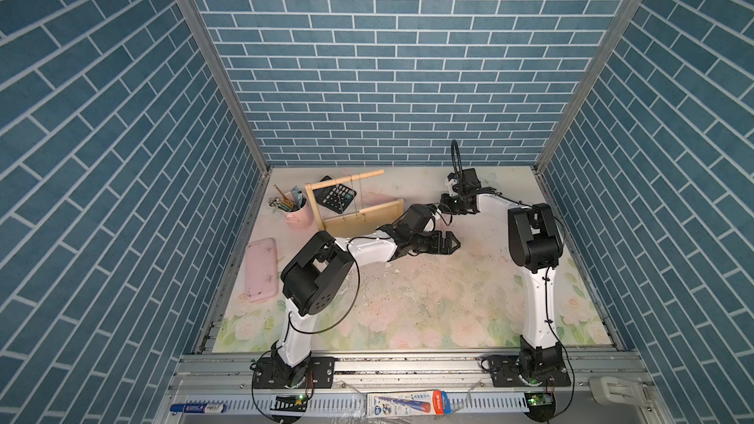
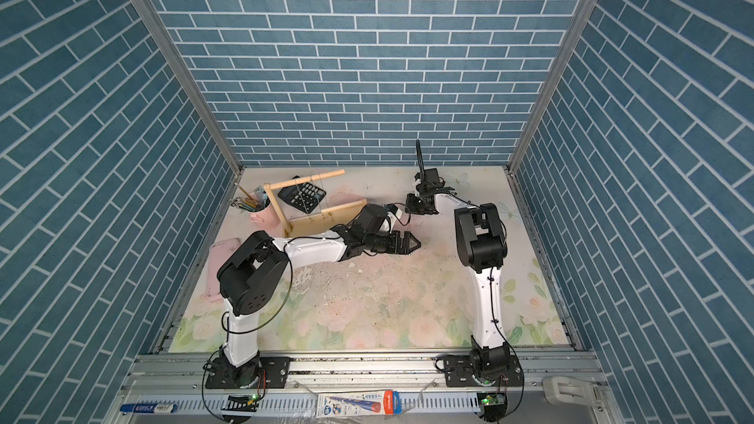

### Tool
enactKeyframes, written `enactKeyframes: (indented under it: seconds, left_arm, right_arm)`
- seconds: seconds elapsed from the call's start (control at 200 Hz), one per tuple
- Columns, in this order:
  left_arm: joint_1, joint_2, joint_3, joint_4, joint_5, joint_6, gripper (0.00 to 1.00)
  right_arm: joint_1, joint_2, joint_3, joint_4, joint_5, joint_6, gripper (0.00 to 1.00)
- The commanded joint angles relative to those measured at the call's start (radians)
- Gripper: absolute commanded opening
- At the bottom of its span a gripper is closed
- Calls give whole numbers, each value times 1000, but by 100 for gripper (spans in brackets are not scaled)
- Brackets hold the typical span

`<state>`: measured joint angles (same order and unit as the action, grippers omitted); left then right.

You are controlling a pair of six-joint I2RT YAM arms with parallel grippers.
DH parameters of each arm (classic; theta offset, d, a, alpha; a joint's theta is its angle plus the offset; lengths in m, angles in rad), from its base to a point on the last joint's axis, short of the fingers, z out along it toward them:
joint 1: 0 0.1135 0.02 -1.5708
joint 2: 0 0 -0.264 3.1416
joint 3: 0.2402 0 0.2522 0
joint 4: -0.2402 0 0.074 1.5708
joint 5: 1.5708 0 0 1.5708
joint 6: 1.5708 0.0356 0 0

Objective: Take the necklace off the jewelry display stand
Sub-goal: Place the necklace at the center of the board.

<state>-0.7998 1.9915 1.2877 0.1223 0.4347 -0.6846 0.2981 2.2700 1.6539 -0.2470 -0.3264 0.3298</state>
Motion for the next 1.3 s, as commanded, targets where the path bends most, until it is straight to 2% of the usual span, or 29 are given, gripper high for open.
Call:
enactKeyframes:
  seconds: [0.0, 1.2, 1.295]
  left_arm:
    - [7, -22, -11, -12, -6, 8, 99]
    - [11, -25, 5, -35, -12, 10, 99]
    - [11, -25, 7, -35, -13, 10, 99]
  right_arm:
    - [-5, 26, 19, -12, -3, 24, 0]
    - [-8, 3, 40, -46, -17, 15, 0]
    - [-8, 3, 43, -49, -20, 15, 4]
